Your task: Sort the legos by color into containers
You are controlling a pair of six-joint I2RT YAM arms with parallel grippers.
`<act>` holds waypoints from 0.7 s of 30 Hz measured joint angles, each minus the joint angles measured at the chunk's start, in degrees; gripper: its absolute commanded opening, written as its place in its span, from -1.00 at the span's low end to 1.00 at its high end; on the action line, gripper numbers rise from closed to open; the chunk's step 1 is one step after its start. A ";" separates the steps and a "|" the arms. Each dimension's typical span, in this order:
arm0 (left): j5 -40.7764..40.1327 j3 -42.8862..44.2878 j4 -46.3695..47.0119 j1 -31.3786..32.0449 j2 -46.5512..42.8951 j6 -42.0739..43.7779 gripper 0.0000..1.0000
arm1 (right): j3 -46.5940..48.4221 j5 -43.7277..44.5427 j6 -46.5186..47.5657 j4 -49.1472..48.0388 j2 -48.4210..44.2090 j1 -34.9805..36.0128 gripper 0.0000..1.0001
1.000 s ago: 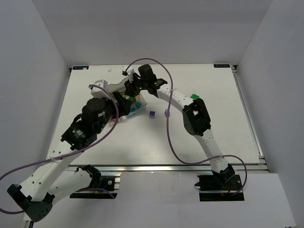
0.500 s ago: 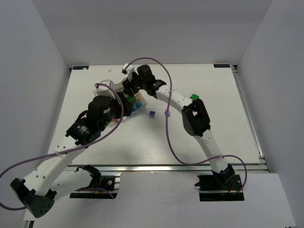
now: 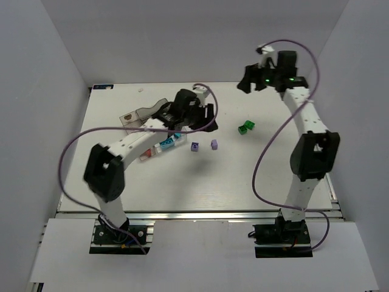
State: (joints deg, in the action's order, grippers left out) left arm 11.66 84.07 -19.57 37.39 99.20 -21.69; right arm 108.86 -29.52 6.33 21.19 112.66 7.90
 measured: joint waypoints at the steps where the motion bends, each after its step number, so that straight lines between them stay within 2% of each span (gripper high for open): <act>1: 1.60 3.17 -0.48 0.22 4.22 0.26 0.45 | -1.75 -1.27 0.83 1.46 -2.19 -2.89 0.78; 6: 5.01 23.08 -8.33 1.95 23.82 0.74 0.51 | -7.54 -5.92 2.82 9.53 -7.85 -9.51 0.78; 10: 4.07 35.65 -13.42 4.09 34.38 -2.03 0.51 | -10.82 -8.07 3.28 13.68 -8.15 -12.61 0.78; 16: 2.93 39.43 -14.88 6.34 41.66 -8.59 0.53 | -13.20 -9.57 3.19 16.09 -8.15 -16.72 0.79; 21: 1.55 39.43 -10.86 7.37 43.76 -11.06 0.56 | -15.08 -11.08 3.02 15.52 -8.20 -17.64 0.79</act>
State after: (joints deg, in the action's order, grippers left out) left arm 13.21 123.50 -30.44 44.75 142.96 -32.75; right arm 93.78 -40.60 9.34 36.71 104.47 -9.74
